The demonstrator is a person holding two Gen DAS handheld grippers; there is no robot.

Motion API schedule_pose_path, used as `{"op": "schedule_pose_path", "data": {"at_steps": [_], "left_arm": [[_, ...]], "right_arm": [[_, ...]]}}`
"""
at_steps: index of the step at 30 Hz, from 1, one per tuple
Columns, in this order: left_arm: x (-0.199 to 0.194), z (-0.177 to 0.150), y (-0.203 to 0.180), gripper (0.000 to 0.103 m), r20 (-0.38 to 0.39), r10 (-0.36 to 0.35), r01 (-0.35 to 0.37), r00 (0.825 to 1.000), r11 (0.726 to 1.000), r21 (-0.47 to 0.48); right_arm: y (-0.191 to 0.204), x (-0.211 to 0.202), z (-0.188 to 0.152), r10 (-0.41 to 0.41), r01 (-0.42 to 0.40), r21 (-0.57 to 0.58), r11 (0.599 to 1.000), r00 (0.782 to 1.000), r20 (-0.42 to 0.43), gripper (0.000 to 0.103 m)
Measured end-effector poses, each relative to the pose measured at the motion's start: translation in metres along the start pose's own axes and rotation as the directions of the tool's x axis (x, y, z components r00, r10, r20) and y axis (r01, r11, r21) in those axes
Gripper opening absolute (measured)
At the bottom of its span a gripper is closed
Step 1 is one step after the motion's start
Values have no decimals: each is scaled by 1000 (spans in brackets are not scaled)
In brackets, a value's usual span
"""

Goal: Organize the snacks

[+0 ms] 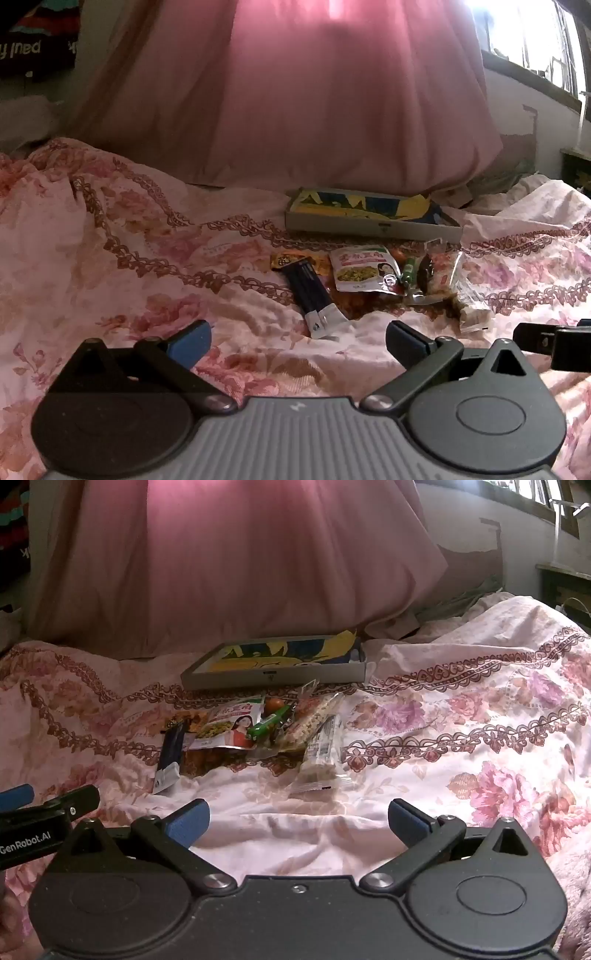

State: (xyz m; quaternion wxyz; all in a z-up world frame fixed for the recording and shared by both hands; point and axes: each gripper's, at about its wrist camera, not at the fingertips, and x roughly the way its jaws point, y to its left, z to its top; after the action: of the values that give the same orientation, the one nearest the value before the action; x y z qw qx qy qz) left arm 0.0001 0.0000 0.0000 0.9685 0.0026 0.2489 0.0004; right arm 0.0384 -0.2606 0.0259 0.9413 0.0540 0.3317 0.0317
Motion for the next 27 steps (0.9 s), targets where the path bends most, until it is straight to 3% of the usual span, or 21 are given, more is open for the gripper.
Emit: {"op": "schedule_pose_path", "data": {"at_steps": [27], "left_arm": [[3,-3,1,103,-15,3,-3,1000,1000,2]], "right_arm": [[0,1,0,-2,2,-1,1000,1000,-5,103]]}}
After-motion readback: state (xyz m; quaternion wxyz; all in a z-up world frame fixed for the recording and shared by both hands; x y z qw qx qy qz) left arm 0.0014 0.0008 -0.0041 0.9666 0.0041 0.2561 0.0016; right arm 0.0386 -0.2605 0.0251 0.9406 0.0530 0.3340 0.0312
